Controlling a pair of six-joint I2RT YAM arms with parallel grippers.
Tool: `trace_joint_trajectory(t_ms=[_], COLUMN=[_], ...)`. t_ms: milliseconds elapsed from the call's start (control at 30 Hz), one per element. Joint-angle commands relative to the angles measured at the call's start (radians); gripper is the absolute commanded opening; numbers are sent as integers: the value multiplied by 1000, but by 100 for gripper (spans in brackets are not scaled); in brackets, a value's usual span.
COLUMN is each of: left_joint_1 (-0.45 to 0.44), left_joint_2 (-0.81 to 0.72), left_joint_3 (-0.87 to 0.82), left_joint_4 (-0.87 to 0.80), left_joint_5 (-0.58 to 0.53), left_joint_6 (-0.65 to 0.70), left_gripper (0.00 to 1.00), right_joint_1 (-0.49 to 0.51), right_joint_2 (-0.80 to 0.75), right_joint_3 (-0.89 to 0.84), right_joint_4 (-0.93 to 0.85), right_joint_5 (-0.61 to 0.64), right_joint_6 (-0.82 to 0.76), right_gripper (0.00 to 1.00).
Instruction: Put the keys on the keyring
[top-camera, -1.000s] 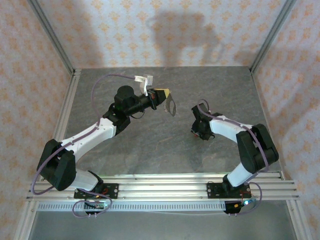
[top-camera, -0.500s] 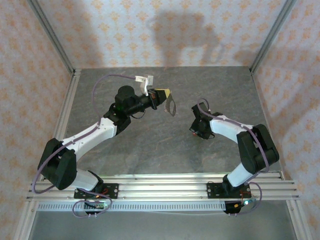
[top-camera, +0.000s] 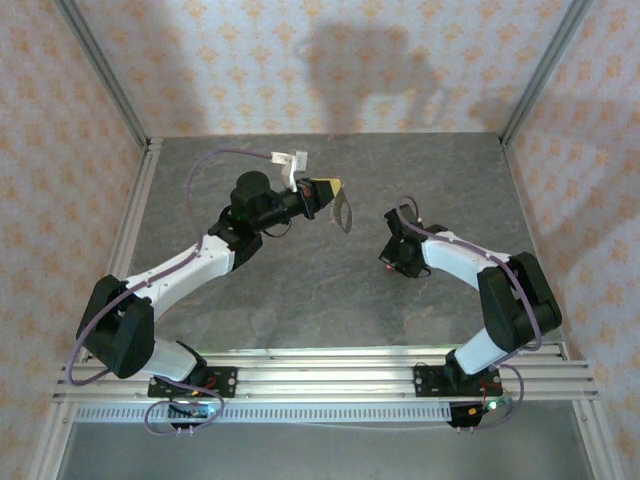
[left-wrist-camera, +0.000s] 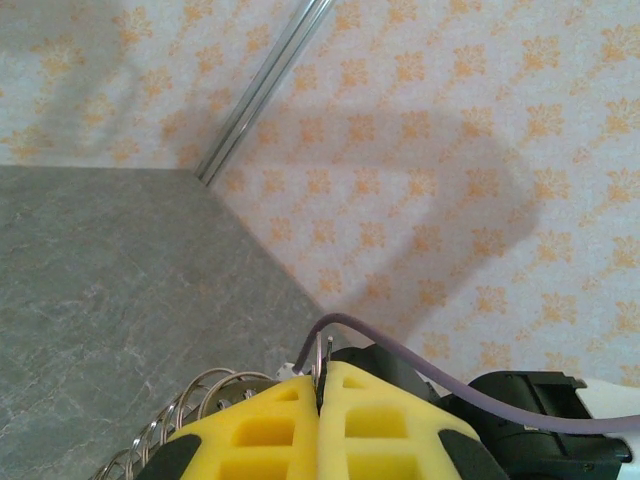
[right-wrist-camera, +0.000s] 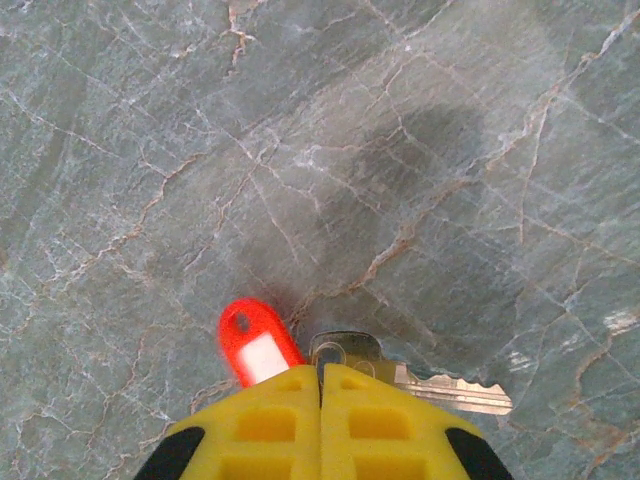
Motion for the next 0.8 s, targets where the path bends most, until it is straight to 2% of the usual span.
trace_joint_trajectory(t_ms=[0, 167, 233, 400, 667, 767], left_joint_1=[-8, -7, -7, -8, -8, -8], left_joint_2=[4, 6, 6, 6, 7, 7], left_joint_3=[12, 12, 13, 11, 10, 8], left_joint_4=[61, 61, 61, 62, 65, 67], left_joint_5=[18, 20, 20, 20, 20, 20], left_joint_6=[-11, -11, -10, -11, -13, -15], left_gripper=[0, 0, 0, 0, 0, 0], right_joint_1=[2, 2, 2, 2, 2, 2], right_joint_2=[-2, 3, 6, 6, 4, 15], right_joint_3=[-10, -16, -19, -20, -28, -27], right_joint_4=[-20, -16, -10, -5, 5, 12], right_joint_5=[9, 10, 8, -1, -8, -12], right_joint_6=[-9, -9, -9, -11, -12, -12], right_gripper=[2, 12, 11, 0, 0, 12])
